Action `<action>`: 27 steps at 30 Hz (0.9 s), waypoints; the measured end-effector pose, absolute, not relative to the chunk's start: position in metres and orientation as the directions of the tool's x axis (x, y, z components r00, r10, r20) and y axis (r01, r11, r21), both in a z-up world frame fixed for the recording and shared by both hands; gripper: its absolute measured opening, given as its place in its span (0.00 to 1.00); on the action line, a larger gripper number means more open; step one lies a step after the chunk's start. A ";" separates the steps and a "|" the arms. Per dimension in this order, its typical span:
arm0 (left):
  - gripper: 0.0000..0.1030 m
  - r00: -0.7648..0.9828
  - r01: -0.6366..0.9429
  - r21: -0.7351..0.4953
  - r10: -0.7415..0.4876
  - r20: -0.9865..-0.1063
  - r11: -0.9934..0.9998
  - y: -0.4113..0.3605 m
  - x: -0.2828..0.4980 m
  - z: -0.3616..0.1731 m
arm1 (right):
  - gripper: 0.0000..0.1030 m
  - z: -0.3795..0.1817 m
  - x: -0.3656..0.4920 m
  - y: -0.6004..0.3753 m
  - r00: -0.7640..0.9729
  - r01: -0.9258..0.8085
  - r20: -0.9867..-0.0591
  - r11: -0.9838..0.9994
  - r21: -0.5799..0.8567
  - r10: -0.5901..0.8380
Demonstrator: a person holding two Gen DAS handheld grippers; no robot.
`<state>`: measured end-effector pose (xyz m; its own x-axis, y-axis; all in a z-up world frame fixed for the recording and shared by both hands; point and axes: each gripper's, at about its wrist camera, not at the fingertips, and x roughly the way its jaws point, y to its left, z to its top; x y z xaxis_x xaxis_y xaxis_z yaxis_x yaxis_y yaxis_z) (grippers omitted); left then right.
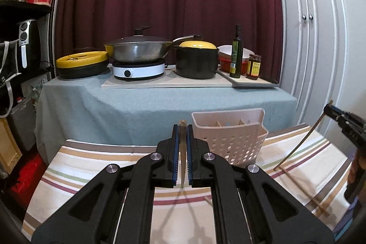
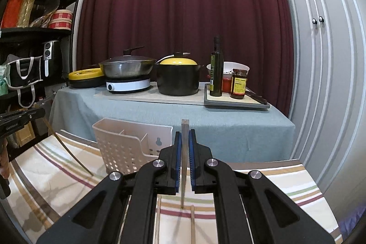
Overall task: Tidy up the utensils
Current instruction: 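Lift the left tool's chopstick over the white holder while the right tool carries its chopstick there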
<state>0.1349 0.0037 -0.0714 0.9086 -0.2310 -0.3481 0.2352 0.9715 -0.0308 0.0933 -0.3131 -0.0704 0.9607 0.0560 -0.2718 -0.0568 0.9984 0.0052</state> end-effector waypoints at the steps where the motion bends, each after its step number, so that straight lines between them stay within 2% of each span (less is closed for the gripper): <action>1: 0.06 0.908 0.239 -0.034 -0.235 -0.346 0.971 0.004 0.136 -0.066 | 0.07 -0.067 0.094 -0.314 0.961 -0.060 -0.270 0.998 0.013 0.061; 5: 0.06 0.910 0.262 -0.032 -0.258 -0.324 0.965 0.003 0.138 -0.039 | 0.07 -0.043 0.094 -0.312 0.968 -0.070 -0.239 0.997 0.012 0.071; 13: 0.06 0.915 0.345 -0.014 -0.340 -0.217 0.938 -0.015 0.146 0.034 | 0.07 0.014 0.105 -0.313 0.981 -0.144 -0.123 0.988 0.048 0.149; 18: 0.06 0.920 0.360 0.005 -0.354 -0.169 0.933 -0.032 0.161 0.060 | 0.07 0.033 0.129 -0.309 0.980 -0.183 -0.071 0.981 0.061 0.188; 23: 0.06 0.922 0.352 0.017 -0.343 -0.179 0.936 -0.048 0.188 0.055 | 0.07 0.031 0.159 -0.303 0.976 -0.206 -0.059 0.975 0.079 0.211; 27: 0.06 0.920 0.331 0.018 -0.318 -0.230 0.943 -0.055 0.212 0.026 | 0.07 0.009 0.185 -0.296 0.969 -0.214 -0.104 0.972 0.101 0.224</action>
